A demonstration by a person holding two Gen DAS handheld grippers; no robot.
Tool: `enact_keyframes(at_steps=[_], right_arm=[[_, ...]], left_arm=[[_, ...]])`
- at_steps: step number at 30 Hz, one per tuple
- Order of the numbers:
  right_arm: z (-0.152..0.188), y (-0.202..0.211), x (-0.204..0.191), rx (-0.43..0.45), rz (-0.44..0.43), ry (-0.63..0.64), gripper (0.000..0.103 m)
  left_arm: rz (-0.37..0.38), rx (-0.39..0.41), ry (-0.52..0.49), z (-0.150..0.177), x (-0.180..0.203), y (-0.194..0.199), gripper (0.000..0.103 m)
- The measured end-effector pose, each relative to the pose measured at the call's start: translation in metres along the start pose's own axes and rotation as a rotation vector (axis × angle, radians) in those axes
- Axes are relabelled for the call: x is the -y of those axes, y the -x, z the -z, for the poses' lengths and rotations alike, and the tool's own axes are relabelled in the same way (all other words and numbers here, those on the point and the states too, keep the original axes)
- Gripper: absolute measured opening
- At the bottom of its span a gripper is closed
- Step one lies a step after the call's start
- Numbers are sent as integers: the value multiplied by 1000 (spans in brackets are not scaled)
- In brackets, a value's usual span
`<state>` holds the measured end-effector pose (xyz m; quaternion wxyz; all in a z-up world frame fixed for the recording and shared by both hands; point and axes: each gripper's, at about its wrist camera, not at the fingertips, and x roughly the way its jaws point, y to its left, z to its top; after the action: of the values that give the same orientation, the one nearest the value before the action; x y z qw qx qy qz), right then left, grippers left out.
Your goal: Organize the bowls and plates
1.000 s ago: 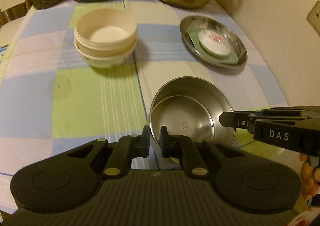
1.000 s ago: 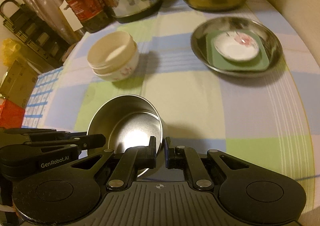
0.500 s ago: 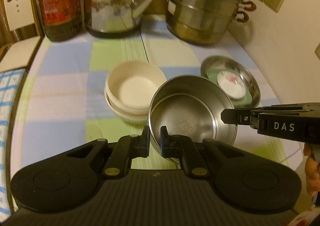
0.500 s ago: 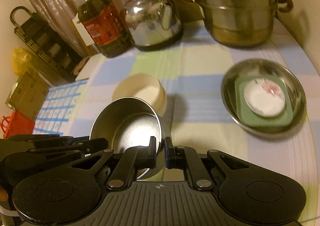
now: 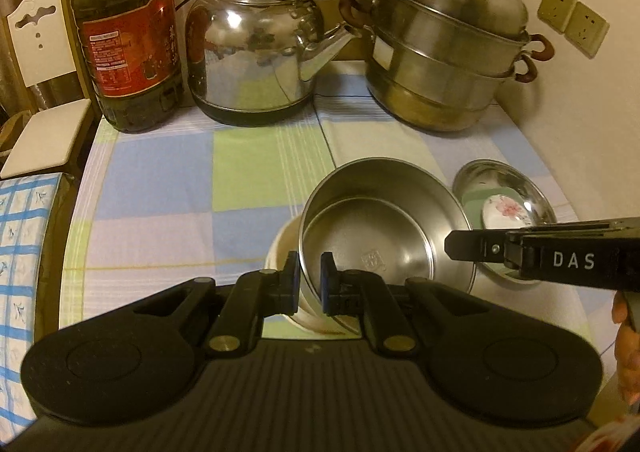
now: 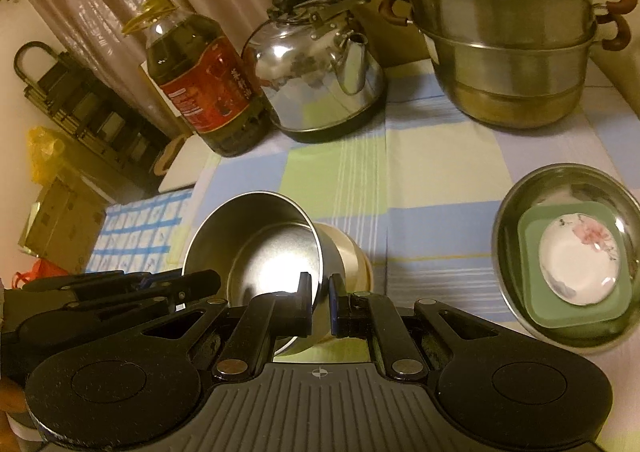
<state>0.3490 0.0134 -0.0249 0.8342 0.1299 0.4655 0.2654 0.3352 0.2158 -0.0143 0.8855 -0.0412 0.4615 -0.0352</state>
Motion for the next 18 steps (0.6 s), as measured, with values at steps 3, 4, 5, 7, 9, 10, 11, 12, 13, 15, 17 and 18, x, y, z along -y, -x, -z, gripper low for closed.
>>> enact_keyframes(at_steps=[3,4,5,7,9,10,11,12,13,15,17,18], right_arm=[[-6,-11,3,-14,7,-11,8],[-6,-15,4,-20,11,-16,8],[-7,-18,5,-25,12,-20,8],[-10,-25,7,-33,14,-30,8],[-11,-30,9,-38,21,-36,8],[-11,-32,10,-42,24,-38,8],[-11,-33,11,-46,26,-40,8],[-11,-35,12,-49,29,-44,8],[-11,-37,13,-51,30,-47,8],[-10,-39,14,-54,31,-53,8],[-11,-42,15,-59,34,-59,8],[-10,-44,16,-61,34,-61,8]], left_arm=[[2,-16,0,-3,-5,-10,8],[4,-22,0,-3,-7,-13,8],[5,-26,0,-3,-8,-16,8],[13,-42,3,-4,-11,-23,8],[19,-52,2,-4,-12,-27,8],[20,-57,0,-4,-12,-29,8],[21,-61,-2,-4,-13,-31,8],[22,-63,-4,-4,-13,-32,8],[23,-65,-5,-4,-14,-33,8],[26,-70,-5,-5,-15,-36,8],[26,-74,-6,-6,-15,-39,8],[26,-75,-6,-5,-16,-40,8]])
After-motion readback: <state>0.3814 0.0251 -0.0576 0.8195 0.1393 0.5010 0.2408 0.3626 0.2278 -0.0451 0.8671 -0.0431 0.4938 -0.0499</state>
